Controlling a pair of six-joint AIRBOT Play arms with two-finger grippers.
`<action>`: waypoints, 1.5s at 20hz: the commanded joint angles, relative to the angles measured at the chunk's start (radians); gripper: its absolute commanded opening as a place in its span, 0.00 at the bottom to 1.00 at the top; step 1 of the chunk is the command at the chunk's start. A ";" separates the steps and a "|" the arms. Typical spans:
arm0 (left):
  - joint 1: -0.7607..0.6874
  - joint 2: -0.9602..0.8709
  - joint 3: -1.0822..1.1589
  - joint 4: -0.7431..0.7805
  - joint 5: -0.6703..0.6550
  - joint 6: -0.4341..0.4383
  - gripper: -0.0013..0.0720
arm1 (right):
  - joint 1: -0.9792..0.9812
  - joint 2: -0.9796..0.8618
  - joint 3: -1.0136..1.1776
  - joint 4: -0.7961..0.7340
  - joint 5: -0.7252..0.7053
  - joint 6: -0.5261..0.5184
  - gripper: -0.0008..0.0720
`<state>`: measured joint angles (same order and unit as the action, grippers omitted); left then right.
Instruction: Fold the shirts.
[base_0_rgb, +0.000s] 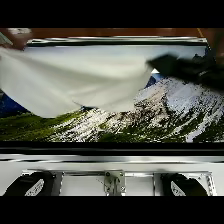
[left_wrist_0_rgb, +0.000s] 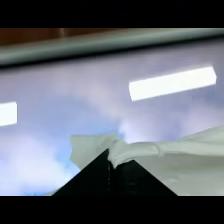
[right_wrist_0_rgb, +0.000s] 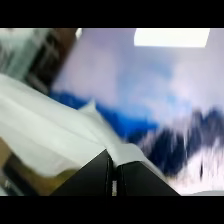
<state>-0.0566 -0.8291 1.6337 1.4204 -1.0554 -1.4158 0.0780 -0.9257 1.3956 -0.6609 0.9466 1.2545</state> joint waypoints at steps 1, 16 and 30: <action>0.000 0.085 0.243 -0.060 0.119 -0.010 0.08 | 0.001 0.083 0.272 -0.055 -0.086 0.116 0.10; 0.001 -0.156 -0.129 0.177 -0.090 -0.006 0.08 | 0.001 -0.300 0.335 -0.663 0.674 0.411 0.11; 0.005 -0.800 -0.159 -0.089 -0.038 -0.108 0.29 | 0.000 -0.930 0.337 -0.628 0.434 0.521 0.19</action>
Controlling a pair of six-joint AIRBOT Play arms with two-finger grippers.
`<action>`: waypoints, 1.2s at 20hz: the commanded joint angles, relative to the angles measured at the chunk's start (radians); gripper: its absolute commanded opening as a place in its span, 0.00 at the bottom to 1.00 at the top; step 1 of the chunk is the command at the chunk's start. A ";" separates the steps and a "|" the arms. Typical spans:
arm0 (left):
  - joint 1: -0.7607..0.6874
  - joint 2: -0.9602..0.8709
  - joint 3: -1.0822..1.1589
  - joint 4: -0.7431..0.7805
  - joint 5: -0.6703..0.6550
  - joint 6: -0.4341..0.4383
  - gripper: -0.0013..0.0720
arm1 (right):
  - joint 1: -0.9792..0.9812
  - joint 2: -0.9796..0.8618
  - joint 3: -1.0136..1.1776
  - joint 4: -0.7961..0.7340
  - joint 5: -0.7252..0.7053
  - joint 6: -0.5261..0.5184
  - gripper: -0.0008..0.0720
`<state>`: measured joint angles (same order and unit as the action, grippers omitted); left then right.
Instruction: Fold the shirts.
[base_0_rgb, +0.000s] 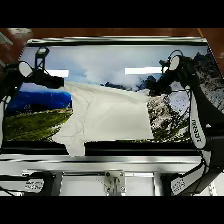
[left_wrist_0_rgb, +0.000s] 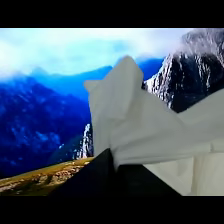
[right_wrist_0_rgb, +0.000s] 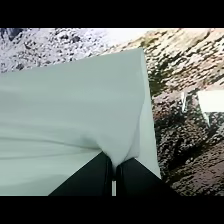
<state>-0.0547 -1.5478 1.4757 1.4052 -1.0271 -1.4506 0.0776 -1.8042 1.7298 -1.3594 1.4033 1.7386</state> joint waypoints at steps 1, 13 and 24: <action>0.010 -0.079 0.001 -0.074 -0.088 -0.085 0.60 | 0.000 -0.046 0.010 0.079 -0.023 0.033 0.50; 0.473 0.323 -0.509 -0.182 -0.433 0.093 0.85 | -0.284 0.333 -0.248 -0.002 0.254 -0.180 0.79; 0.528 0.315 -0.876 -0.288 -0.187 0.187 0.92 | -0.344 0.433 -0.626 0.087 0.050 -0.232 0.79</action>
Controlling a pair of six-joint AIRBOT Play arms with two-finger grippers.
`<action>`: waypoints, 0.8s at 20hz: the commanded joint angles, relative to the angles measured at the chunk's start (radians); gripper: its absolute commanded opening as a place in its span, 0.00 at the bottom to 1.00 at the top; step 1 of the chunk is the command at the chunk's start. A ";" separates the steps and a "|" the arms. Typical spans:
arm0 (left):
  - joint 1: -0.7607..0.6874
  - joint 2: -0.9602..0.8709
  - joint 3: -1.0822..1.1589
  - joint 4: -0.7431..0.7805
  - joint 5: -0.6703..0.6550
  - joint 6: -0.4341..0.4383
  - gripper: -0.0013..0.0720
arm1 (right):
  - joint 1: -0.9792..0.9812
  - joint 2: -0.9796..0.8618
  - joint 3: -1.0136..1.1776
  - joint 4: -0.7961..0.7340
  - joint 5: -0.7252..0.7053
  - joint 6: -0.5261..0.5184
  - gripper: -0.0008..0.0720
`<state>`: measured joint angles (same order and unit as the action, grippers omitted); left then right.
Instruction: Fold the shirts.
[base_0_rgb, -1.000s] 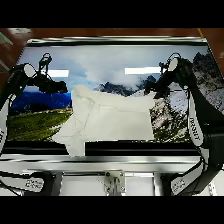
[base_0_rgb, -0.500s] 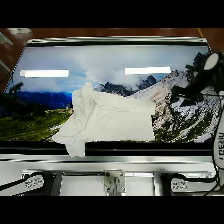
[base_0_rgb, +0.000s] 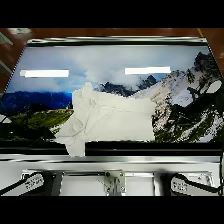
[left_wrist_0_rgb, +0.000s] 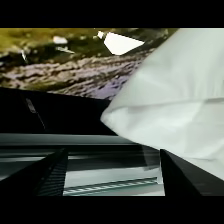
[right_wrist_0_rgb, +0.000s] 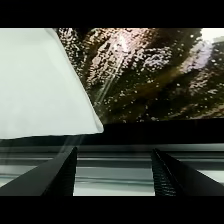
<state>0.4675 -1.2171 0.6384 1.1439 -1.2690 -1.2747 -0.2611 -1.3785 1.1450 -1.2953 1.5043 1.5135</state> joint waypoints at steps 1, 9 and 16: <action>0.005 -0.019 -0.039 -0.047 0.080 0.011 0.92 | -0.005 0.007 -0.041 0.029 -0.061 -0.007 0.79; -0.103 -0.066 -0.042 -0.128 0.111 0.041 0.90 | -0.005 0.007 -0.041 0.034 -0.070 0.002 0.79; -0.174 -0.075 -0.046 -0.142 0.150 0.022 0.09 | -0.005 0.007 -0.045 0.024 -0.050 -0.014 0.91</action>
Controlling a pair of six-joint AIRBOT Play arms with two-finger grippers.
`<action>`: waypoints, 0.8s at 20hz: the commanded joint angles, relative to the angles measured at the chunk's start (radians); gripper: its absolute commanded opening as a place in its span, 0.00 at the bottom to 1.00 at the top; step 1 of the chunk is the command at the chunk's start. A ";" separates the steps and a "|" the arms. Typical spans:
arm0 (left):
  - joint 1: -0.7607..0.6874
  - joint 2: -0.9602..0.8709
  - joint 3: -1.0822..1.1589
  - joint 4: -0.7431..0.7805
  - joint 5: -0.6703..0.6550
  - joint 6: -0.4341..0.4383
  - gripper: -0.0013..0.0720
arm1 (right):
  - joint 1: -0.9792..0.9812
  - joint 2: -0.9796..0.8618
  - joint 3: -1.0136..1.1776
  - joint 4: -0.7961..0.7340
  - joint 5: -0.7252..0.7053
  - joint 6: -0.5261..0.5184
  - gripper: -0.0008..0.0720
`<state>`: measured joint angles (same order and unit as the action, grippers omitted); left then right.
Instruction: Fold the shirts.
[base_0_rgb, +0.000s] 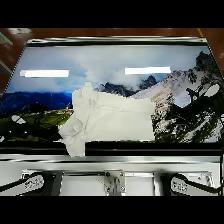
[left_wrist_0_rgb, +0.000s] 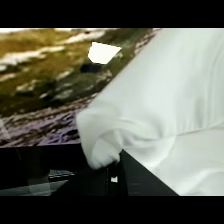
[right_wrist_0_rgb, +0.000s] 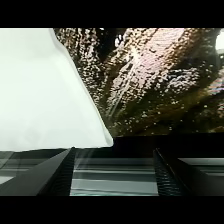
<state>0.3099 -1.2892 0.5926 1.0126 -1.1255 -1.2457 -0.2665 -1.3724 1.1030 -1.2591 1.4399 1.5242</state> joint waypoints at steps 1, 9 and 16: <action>-0.016 -0.003 0.000 -0.012 0.001 -0.007 0.08 | 0.000 0.001 -0.016 -0.026 0.027 -0.042 0.93; -0.017 0.042 0.003 -0.011 -0.046 -0.004 0.08 | 0.000 0.001 -0.280 0.160 -0.060 -0.108 0.92; -0.017 0.063 0.003 -0.011 -0.045 -0.003 0.08 | 0.046 -0.014 -0.382 0.258 -0.248 -0.047 0.92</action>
<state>0.2935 -1.2327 0.5941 1.0012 -1.1702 -1.2507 -0.2462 -1.3762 0.7563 -1.0382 1.2701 1.4551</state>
